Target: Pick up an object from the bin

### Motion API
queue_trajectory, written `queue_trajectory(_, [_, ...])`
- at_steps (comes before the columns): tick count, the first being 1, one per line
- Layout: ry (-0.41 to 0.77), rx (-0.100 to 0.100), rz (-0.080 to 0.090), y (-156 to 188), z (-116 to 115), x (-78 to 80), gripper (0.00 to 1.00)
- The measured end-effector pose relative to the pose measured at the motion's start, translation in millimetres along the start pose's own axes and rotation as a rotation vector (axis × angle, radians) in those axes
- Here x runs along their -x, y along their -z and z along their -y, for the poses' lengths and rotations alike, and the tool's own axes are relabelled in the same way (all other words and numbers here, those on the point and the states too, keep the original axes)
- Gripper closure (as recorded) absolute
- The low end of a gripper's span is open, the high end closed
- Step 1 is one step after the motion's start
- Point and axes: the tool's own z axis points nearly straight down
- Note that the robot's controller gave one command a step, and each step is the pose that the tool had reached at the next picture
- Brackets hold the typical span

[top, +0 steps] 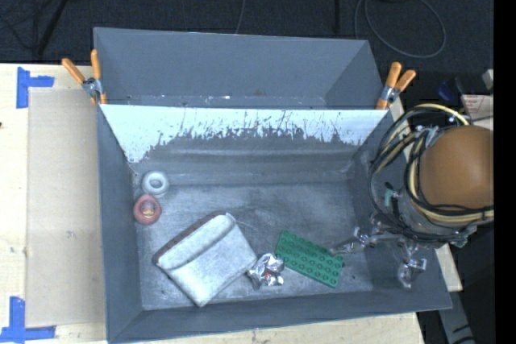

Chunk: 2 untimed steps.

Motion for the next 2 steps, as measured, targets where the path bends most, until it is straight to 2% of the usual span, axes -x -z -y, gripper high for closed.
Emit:
queue_trajectory(1, [0.021, -0.020, 0.009, -53.1, -14.5, 31.7, 0.00])
queue_trajectory(2, [0.019, -0.015, 0.011, -51.0, -16.3, 32.7, 1.00])
